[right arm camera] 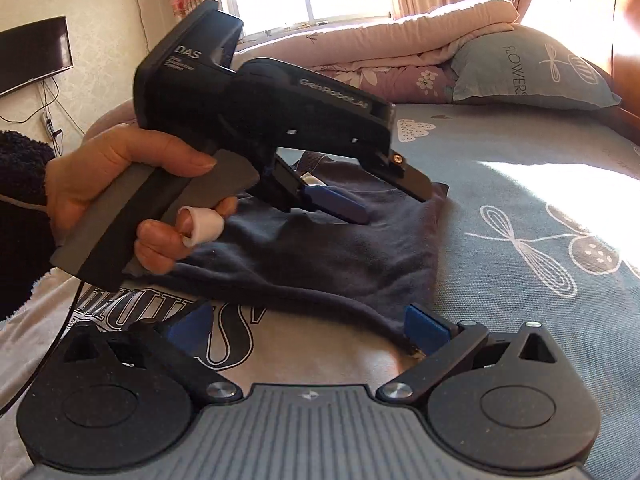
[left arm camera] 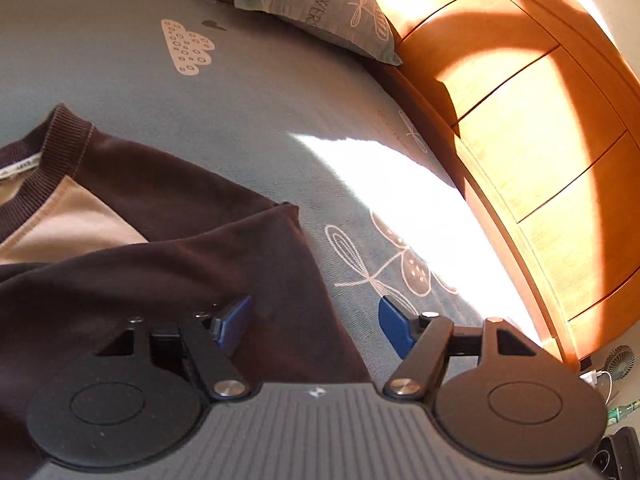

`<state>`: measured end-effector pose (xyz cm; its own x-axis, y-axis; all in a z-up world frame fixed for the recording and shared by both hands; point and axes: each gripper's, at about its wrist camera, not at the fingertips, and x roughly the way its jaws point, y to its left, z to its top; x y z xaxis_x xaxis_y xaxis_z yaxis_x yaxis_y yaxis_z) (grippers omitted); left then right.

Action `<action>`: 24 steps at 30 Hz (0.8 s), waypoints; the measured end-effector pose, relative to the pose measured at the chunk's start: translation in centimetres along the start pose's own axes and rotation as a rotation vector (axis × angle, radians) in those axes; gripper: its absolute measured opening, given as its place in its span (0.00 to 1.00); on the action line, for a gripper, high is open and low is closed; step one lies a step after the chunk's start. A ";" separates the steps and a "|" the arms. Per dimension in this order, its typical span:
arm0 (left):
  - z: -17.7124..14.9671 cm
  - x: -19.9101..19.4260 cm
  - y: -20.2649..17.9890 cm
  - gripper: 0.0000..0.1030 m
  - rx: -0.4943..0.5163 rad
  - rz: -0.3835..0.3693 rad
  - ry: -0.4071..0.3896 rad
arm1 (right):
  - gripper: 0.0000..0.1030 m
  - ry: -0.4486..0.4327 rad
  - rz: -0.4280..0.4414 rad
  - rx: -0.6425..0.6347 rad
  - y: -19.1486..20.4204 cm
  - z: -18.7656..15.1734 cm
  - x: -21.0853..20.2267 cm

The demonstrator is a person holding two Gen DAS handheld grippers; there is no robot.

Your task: Fold clothes

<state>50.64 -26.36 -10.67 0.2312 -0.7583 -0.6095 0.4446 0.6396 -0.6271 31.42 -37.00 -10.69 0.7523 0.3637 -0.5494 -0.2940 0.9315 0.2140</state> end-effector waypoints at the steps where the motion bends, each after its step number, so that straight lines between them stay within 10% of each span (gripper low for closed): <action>1: 0.3 0.9 -0.2 0.68 -0.007 -0.021 -0.007 | 1.00 0.001 0.015 0.008 -0.1 -0.2 0.1; 16: 1.8 -1.8 -3.7 0.70 0.153 0.066 0.067 | 1.00 -0.100 0.038 -0.046 1.3 0.1 -1.1; 24: 3.6 2.2 -1.2 0.72 0.109 0.145 0.026 | 1.00 0.033 0.033 0.013 0.0 0.5 1.4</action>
<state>53.72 -29.24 -9.46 0.2780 -0.6552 -0.7024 0.5000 0.7231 -0.4765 32.76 -36.46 -11.07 0.7222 0.3940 -0.5685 -0.3101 0.9191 0.2430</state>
